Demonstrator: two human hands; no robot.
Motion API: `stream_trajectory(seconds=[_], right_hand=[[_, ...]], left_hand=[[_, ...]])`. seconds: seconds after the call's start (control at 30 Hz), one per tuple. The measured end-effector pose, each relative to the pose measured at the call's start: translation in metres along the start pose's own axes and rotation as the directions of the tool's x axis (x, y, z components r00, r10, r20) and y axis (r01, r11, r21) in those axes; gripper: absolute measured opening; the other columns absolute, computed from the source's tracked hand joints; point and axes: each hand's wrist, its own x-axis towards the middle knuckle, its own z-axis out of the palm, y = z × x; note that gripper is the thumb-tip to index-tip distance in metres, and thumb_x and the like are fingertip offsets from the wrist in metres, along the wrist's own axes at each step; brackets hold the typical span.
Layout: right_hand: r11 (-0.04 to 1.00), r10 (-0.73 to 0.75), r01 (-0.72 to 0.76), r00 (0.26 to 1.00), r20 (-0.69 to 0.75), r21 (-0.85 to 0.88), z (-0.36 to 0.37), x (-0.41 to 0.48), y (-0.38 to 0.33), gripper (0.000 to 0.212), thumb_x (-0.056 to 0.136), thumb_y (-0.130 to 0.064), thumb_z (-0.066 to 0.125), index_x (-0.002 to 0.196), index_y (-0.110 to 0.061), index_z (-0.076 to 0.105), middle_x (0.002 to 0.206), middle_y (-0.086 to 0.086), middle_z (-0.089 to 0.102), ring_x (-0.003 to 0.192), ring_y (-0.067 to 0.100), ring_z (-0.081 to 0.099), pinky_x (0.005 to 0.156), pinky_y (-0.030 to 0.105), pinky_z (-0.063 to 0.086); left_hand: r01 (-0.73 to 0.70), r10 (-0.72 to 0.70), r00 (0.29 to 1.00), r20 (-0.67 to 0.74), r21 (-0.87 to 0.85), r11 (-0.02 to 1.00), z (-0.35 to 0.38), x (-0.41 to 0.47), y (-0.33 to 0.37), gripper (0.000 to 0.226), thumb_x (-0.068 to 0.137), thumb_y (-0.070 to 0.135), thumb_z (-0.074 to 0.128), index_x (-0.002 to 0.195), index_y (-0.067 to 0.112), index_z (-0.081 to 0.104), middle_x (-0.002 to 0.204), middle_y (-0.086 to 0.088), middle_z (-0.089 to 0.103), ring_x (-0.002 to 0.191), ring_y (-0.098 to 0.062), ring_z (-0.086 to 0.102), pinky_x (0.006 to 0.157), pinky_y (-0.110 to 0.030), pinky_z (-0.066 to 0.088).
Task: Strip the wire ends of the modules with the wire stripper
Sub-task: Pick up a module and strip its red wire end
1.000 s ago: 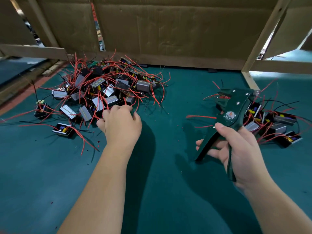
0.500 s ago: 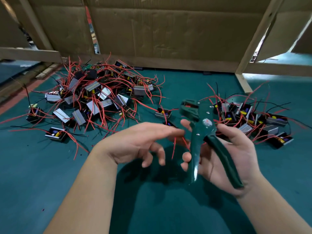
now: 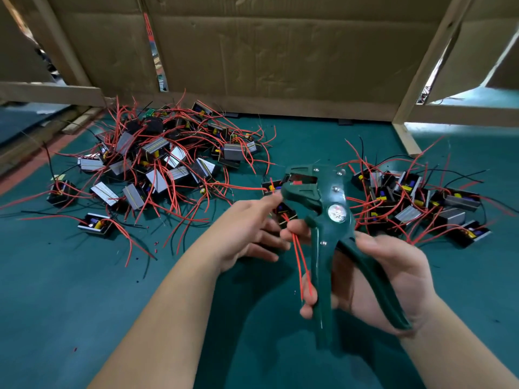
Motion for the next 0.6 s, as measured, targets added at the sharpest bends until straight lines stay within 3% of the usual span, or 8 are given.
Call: stream_trajectory(seconds=[0.1,0.17,0.23,0.37,0.47,0.6], right_hand=[[0.998,0.041,-0.038,0.998,0.054,-0.055,0.004,0.002,0.002,0.066,0.081,-0.021,0.062,0.137,0.007,0.039,0.112,0.032,0.054,0.083,0.037,0.061,0.081,0.052,0.049],[0.990,0.074,-0.064,0.994,0.076,-0.123,0.004,0.003,0.005,0.063,0.081,-0.021,0.061,0.135,0.004,0.042,0.118,0.049,0.036,0.083,0.037,0.060,0.081,0.052,0.048],[0.981,0.112,-0.099,0.991,0.072,-0.166,0.004,0.003,0.007,0.065,0.080,-0.023,0.064,0.136,0.002,0.043,0.120,0.059,0.019,0.082,0.037,0.059,0.082,0.053,0.047],[0.976,0.140,-0.127,0.988,0.061,-0.175,0.004,0.003,0.010,0.071,0.078,-0.025,0.068,0.138,0.001,0.041,0.115,0.049,0.036,0.081,0.037,0.059,0.080,0.052,0.046],[0.992,0.055,-0.051,0.998,0.029,-0.112,0.002,0.002,0.006,0.071,0.076,-0.024,0.069,0.136,0.002,0.042,0.144,0.032,0.033,0.079,0.038,0.061,0.079,0.054,0.047],[0.998,-0.054,0.048,0.990,-0.127,-0.050,-0.002,0.001,0.001,0.078,0.067,-0.026,0.077,0.134,0.001,0.046,0.140,0.027,0.044,0.075,0.040,0.062,0.074,0.054,0.050]], left_hand=[[-0.237,0.239,0.971,-0.029,-0.297,0.925,0.010,-0.003,0.001,0.016,0.097,0.019,0.050,0.091,0.006,0.058,0.067,-0.007,0.061,0.039,-0.011,0.051,0.038,-0.017,0.039],[-0.297,0.248,0.954,-0.168,-0.421,0.857,0.011,-0.004,0.006,0.024,0.101,0.020,0.043,0.103,0.004,0.061,0.073,-0.012,0.062,0.040,-0.013,0.055,0.035,-0.019,0.041],[-0.341,0.248,0.936,-0.251,-0.461,0.819,0.007,-0.004,0.010,0.033,0.102,0.030,0.038,0.111,0.008,0.061,0.074,-0.004,0.069,0.053,-0.012,0.064,0.045,-0.021,0.051],[-0.403,0.294,0.911,-0.290,-0.464,0.789,0.000,-0.005,0.012,0.024,0.100,0.027,0.042,0.108,0.017,0.062,0.058,0.010,0.055,0.050,-0.006,0.051,0.047,-0.018,0.046],[-0.431,0.306,0.891,-0.337,-0.410,0.804,-0.001,-0.004,0.013,0.012,0.099,0.020,0.048,0.093,0.017,0.057,0.054,0.009,0.052,0.047,-0.006,0.046,0.048,-0.019,0.044],[-0.445,0.326,0.875,-0.358,-0.330,0.832,0.001,-0.003,0.014,0.024,0.096,0.013,0.050,0.072,0.017,0.053,0.050,0.006,0.042,0.048,-0.011,0.044,0.055,-0.029,0.040]])
